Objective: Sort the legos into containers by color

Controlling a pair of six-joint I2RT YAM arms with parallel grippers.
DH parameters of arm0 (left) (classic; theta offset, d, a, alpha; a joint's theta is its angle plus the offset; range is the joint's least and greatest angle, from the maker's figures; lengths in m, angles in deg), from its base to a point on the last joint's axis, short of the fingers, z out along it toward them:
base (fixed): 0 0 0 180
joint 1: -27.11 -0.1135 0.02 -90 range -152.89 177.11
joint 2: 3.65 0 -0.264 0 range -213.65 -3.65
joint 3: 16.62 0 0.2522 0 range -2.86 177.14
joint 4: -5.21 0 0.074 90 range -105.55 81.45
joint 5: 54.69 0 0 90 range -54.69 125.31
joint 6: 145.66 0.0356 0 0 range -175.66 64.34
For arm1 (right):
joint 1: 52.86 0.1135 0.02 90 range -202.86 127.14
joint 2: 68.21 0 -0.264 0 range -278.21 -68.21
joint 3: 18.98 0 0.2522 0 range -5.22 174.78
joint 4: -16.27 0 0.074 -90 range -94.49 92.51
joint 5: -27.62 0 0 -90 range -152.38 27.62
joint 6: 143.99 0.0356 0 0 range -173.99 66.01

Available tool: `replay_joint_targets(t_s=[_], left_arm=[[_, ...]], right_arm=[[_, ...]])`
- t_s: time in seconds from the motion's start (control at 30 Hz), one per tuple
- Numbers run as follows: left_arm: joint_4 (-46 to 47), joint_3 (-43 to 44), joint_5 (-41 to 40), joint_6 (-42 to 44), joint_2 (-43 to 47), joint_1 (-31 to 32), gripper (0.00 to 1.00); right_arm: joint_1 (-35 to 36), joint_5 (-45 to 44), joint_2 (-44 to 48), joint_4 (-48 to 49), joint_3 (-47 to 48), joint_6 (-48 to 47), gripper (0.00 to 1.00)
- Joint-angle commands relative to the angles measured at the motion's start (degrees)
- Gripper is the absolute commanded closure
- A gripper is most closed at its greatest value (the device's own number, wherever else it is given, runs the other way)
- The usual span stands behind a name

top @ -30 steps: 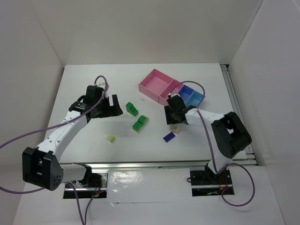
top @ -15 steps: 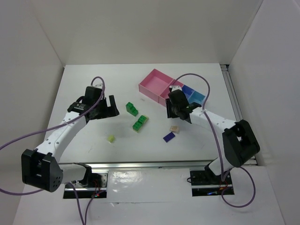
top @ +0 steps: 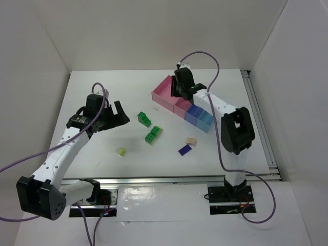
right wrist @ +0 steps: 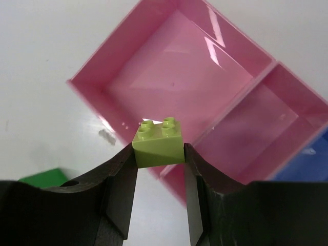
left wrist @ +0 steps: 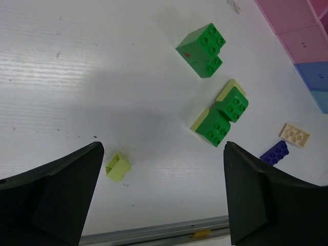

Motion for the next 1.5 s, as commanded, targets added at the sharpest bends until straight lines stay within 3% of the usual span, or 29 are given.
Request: replay_joint_targets(t_s=[0.0,0.13,0.5,0.53,0.6,0.7,0.77,0.9,1.17,1.33,1.47], left_arm=[[-1.1,-0.5,4.0,-4.2,-1.1,-0.3,0.01],[-3.8,-3.0,4.0,-8.0,-2.2,0.9,0.04],[-7.6,-10.5,-1.0,-17.3,-3.2,3.8,0.05],[-7.6,-10.5,-1.5,-17.9,-3.2,4.4,0.05],[-7.6,-11.2,-1.5,-18.7,-4.6,4.4,0.05],[-8.3,-11.2,-2.1,-20.2,-6.1,4.4,0.06],[-8.9,-11.2,-2.1,-21.2,-7.2,4.4,0.12],[-8.9,-12.7,-2.1,-25.2,-9.2,5.4,0.13],[-4.7,-13.4,-6.1,-26.0,-14.5,5.9,0.2],[-2.5,-12.9,-6.7,-27.1,-16.4,5.9,0.31],[-1.9,-11.4,-7.2,-26.5,-18.1,5.9,0.62]], right_arm=[[-0.9,1.1,-6.6,-0.2,7.0,1.0,0.59],[-1.4,2.3,-12.5,-1.3,14.7,1.0,0.55],[-2.5,5.4,-16.9,-1.8,17.3,1.0,0.53],[-2.5,5.4,-17.6,-1.8,17.3,1.0,0.51],[-2.5,5.4,-18.4,-3.3,18.9,1.0,0.28],[-2.5,5.4,-19.8,-5.0,21.0,1.0,0.13],[-2.5,4.9,-17.7,-5.0,20.0,1.0,0.09],[-2.5,4.9,-11.8,-3.7,16.7,1.0,0.08],[-2.5,5.5,0.1,-2.0,3.3,0.4,0.08],[-2.5,4.5,4.2,-0.8,-3.3,-0.8,0.08],[-3.2,3.4,5.7,-1.3,-6.6,-0.8,0.08]])
